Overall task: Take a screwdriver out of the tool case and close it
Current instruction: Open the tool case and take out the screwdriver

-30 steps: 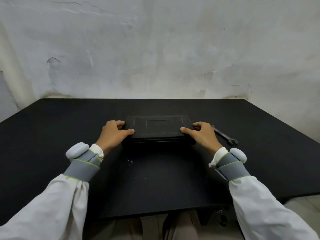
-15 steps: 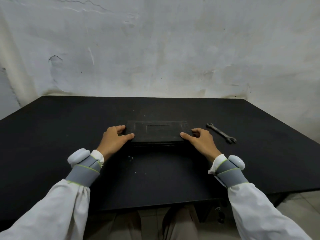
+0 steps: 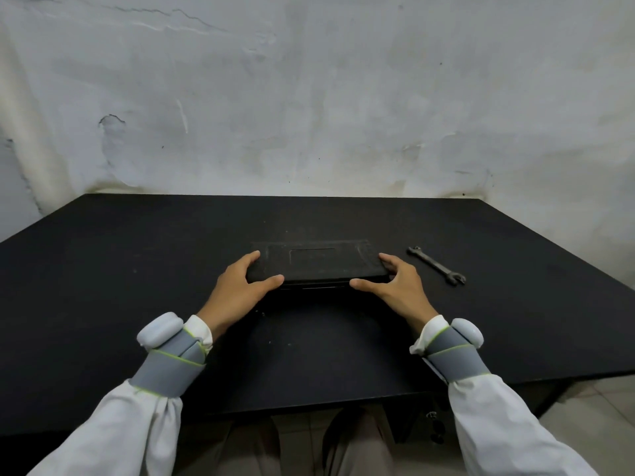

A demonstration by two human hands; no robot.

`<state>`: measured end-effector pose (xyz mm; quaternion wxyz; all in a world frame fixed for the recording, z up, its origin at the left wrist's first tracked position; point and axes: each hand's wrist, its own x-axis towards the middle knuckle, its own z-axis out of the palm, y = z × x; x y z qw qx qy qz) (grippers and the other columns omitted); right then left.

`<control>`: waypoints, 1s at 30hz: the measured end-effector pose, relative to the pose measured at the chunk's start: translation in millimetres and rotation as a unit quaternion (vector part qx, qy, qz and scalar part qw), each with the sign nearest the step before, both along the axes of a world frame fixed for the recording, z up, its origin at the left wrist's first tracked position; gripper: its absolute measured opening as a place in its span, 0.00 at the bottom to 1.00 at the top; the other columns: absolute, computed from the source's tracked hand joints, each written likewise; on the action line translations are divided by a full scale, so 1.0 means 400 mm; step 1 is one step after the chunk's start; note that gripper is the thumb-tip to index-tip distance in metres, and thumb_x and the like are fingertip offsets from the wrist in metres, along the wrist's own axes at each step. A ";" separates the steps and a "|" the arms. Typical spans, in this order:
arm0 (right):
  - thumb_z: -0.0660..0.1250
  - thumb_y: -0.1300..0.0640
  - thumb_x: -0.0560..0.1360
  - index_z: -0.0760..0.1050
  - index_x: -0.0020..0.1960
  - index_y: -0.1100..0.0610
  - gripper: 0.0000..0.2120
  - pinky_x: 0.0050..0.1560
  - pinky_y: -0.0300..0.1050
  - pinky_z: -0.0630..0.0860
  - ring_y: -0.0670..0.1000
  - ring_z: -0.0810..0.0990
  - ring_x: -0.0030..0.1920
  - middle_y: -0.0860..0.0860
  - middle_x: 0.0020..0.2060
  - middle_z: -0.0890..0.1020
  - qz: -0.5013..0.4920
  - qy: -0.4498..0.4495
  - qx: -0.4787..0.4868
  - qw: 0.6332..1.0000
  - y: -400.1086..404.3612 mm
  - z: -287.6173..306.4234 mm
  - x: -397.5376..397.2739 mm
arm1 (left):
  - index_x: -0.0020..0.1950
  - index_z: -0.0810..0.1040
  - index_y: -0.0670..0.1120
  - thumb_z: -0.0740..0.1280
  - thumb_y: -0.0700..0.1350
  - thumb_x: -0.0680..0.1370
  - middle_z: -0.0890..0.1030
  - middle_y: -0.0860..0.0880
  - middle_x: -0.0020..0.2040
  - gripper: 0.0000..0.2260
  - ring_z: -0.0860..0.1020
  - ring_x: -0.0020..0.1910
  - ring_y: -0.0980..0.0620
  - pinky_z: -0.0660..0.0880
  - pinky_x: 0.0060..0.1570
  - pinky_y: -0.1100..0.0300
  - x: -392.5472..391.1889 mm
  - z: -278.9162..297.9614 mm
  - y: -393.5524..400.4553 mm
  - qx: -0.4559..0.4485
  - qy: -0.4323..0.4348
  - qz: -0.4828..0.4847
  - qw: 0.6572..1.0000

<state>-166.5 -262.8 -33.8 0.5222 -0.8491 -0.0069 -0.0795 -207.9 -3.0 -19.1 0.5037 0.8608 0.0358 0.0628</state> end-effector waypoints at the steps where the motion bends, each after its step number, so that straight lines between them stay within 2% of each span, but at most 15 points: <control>1: 0.81 0.48 0.55 0.68 0.69 0.58 0.46 0.68 0.48 0.70 0.52 0.75 0.64 0.55 0.64 0.78 -0.006 -0.004 0.009 1.000 0.001 0.000 -0.001 | 0.74 0.62 0.48 0.71 0.51 0.71 0.66 0.46 0.74 0.34 0.65 0.72 0.48 0.63 0.72 0.50 -0.002 0.004 0.000 0.003 -0.001 -0.006 1.000; 4: 0.80 0.42 0.52 0.71 0.67 0.56 0.47 0.67 0.54 0.72 0.53 0.76 0.63 0.53 0.62 0.79 -0.028 -0.006 0.028 0.999 -0.001 0.001 -0.002 | 0.74 0.60 0.49 0.70 0.52 0.72 0.62 0.47 0.75 0.33 0.60 0.74 0.48 0.60 0.74 0.51 -0.007 0.014 -0.007 0.032 -0.011 -0.022 0.999; 8: 0.78 0.37 0.48 0.72 0.66 0.54 0.49 0.64 0.53 0.75 0.52 0.77 0.61 0.52 0.60 0.79 -0.029 -0.003 0.050 0.998 0.006 0.008 -0.004 | 0.74 0.59 0.53 0.69 0.52 0.72 0.51 0.46 0.78 0.33 0.48 0.77 0.47 0.50 0.75 0.49 -0.019 0.027 -0.028 0.129 -0.061 -0.023 0.990; 11: 0.79 0.39 0.49 0.72 0.67 0.56 0.49 0.60 0.53 0.78 0.53 0.79 0.58 0.53 0.60 0.79 -0.029 0.004 0.074 0.997 0.003 0.009 -0.002 | 0.74 0.58 0.52 0.69 0.53 0.72 0.50 0.46 0.79 0.34 0.44 0.77 0.46 0.43 0.75 0.44 -0.011 0.038 -0.056 0.239 -0.142 -0.044 0.960; 13: 0.80 0.43 0.52 0.71 0.68 0.58 0.47 0.53 0.50 0.81 0.52 0.81 0.54 0.54 0.59 0.79 -0.022 0.019 0.100 0.995 0.002 0.007 0.002 | 0.74 0.57 0.53 0.69 0.55 0.72 0.53 0.47 0.78 0.35 0.46 0.78 0.47 0.44 0.75 0.43 0.001 0.038 -0.067 0.335 -0.200 -0.065 0.918; 16: 0.80 0.49 0.57 0.70 0.68 0.59 0.43 0.44 0.43 0.80 0.51 0.82 0.51 0.54 0.59 0.78 -0.018 0.028 0.122 0.992 0.003 0.009 0.007 | 0.74 0.58 0.54 0.68 0.58 0.71 0.60 0.48 0.77 0.35 0.54 0.77 0.48 0.49 0.75 0.47 0.020 0.029 -0.076 0.458 -0.265 -0.107 0.842; 19: 0.80 0.49 0.58 0.71 0.68 0.59 0.42 0.42 0.41 0.80 0.52 0.82 0.52 0.56 0.60 0.78 -0.024 0.025 0.126 0.991 0.004 0.008 0.013 | 0.72 0.63 0.53 0.71 0.55 0.69 0.68 0.47 0.73 0.33 0.64 0.73 0.47 0.59 0.73 0.49 0.033 0.021 -0.077 0.502 -0.294 -0.157 0.798; 22: 0.80 0.49 0.58 0.71 0.68 0.59 0.42 0.44 0.43 0.80 0.53 0.82 0.54 0.57 0.62 0.77 -0.023 0.029 0.129 0.991 0.003 0.006 0.017 | 0.66 0.74 0.50 0.76 0.51 0.65 0.78 0.45 0.65 0.31 0.77 0.63 0.45 0.74 0.62 0.48 0.037 0.020 -0.069 0.534 -0.326 -0.201 0.754; 24: 0.80 0.49 0.58 0.71 0.68 0.59 0.42 0.45 0.44 0.80 0.54 0.82 0.54 0.57 0.62 0.77 -0.021 0.030 0.131 0.991 0.001 0.003 0.018 | 0.62 0.78 0.49 0.79 0.50 0.62 0.82 0.46 0.61 0.28 0.81 0.57 0.46 0.81 0.52 0.51 0.040 0.020 -0.064 0.540 -0.352 -0.207 0.736; 26: 0.80 0.49 0.58 0.70 0.68 0.59 0.42 0.44 0.43 0.81 0.53 0.82 0.54 0.57 0.62 0.77 -0.020 0.028 0.130 0.991 -0.001 0.001 0.017 | 0.59 0.80 0.50 0.79 0.48 0.62 0.83 0.47 0.58 0.26 0.83 0.53 0.48 0.83 0.46 0.54 0.046 0.016 -0.060 0.535 -0.380 -0.210 0.725; 30: 0.80 0.51 0.59 0.70 0.68 0.59 0.41 0.44 0.43 0.80 0.53 0.82 0.53 0.57 0.61 0.78 -0.017 0.020 0.140 0.990 0.001 -0.002 0.015 | 0.56 0.82 0.51 0.78 0.45 0.64 0.84 0.48 0.56 0.21 0.84 0.51 0.49 0.84 0.40 0.56 0.063 0.008 -0.051 0.521 -0.426 -0.219 0.706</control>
